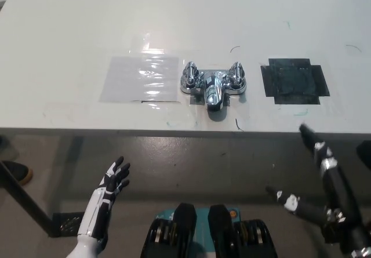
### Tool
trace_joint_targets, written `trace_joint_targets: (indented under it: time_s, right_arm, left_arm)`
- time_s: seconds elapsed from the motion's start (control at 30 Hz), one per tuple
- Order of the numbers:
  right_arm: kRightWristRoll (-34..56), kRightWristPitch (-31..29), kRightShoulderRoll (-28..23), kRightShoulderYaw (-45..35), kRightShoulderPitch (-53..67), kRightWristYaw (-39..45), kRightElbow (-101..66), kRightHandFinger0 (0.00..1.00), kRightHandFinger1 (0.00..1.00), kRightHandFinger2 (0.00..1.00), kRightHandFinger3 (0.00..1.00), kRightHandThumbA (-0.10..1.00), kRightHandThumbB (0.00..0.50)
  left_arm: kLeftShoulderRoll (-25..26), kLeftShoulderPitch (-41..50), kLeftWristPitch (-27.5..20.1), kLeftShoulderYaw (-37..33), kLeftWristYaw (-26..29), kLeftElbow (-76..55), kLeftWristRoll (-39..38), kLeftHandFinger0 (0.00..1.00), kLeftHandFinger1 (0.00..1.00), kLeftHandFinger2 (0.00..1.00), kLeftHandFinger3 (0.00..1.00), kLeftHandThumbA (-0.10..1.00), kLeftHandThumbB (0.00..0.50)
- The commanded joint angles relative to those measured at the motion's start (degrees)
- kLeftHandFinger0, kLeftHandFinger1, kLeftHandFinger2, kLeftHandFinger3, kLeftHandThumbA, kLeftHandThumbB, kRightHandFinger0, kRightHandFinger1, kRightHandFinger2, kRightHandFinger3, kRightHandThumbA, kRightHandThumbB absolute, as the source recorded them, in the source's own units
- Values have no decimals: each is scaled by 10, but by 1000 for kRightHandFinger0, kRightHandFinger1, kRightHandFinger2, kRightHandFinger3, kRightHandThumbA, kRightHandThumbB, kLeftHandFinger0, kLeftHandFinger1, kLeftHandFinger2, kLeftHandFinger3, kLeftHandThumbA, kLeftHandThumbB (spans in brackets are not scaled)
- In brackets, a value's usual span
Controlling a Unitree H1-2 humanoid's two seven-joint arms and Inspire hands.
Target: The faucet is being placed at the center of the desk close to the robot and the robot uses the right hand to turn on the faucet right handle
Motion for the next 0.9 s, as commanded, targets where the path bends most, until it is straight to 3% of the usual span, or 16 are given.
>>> trace_joint_targets:
  time_s: [0.0, 0.1, 0.23, 0.37, 0.43, 0.63, 0.7, 0.73, 0.87]
  right_arm:
    - [-70, 214, -92, 11, -119, 106, -90, 1000, 1000, 1000, 1000, 1000, 443]
    - [-79, 264, -138, 25, -192, 144, -87, 1000, 1000, 1000, 1000, 1000, 410]
    - [-94, 302, -168, 51, -278, 191, -54, 1000, 1000, 1000, 1000, 1000, 415]
    - [-113, 302, -141, 32, -356, 273, 18, 1000, 1000, 1000, 1000, 1000, 447]
    - [-129, 302, -137, 39, -387, 298, 48, 1000, 1000, 1000, 1000, 1000, 416]
    - [-181, 302, -102, 44, -493, 375, 183, 1000, 1000, 1000, 1000, 1000, 423]
    - [-208, 302, -91, 43, -523, 404, 216, 1000, 1000, 1000, 1000, 1000, 404]
    - [-216, 302, -87, 62, -548, 411, 243, 1000, 1000, 1000, 1000, 1000, 373]
    - [-236, 302, -101, 135, -595, 409, 283, 1000, 1000, 1000, 1000, 1000, 387]
  left_arm:
    - [6, -7, 7, -7, -13, -45, 0, 1000, 1000, 1000, 1000, 1000, 461]
    - [8, -12, 12, -3, -13, -44, 0, 1000, 1000, 1000, 1000, 1000, 466]
    - [10, -11, 12, 0, -12, -37, 0, 1000, 1000, 1000, 1000, 1000, 474]
    - [11, -6, 6, -2, -12, -27, 1, 1000, 1000, 1000, 1000, 1000, 485]
    - [11, -1, 1, -3, -11, -23, 4, 1000, 1000, 1000, 1000, 1000, 482]
    - [14, 2, -3, 2, -10, -18, 1, 1000, 1000, 1000, 1000, 1000, 484]
    - [12, -2, -2, 1, -10, -16, 2, 1000, 1000, 1000, 1000, 1000, 483]
    - [13, -3, -5, 0, -10, -12, 3, 1000, 1000, 1000, 1000, 1000, 483]
    - [12, 2, -6, -2, -11, -11, 4, 1000, 1000, 1000, 1000, 1000, 483]
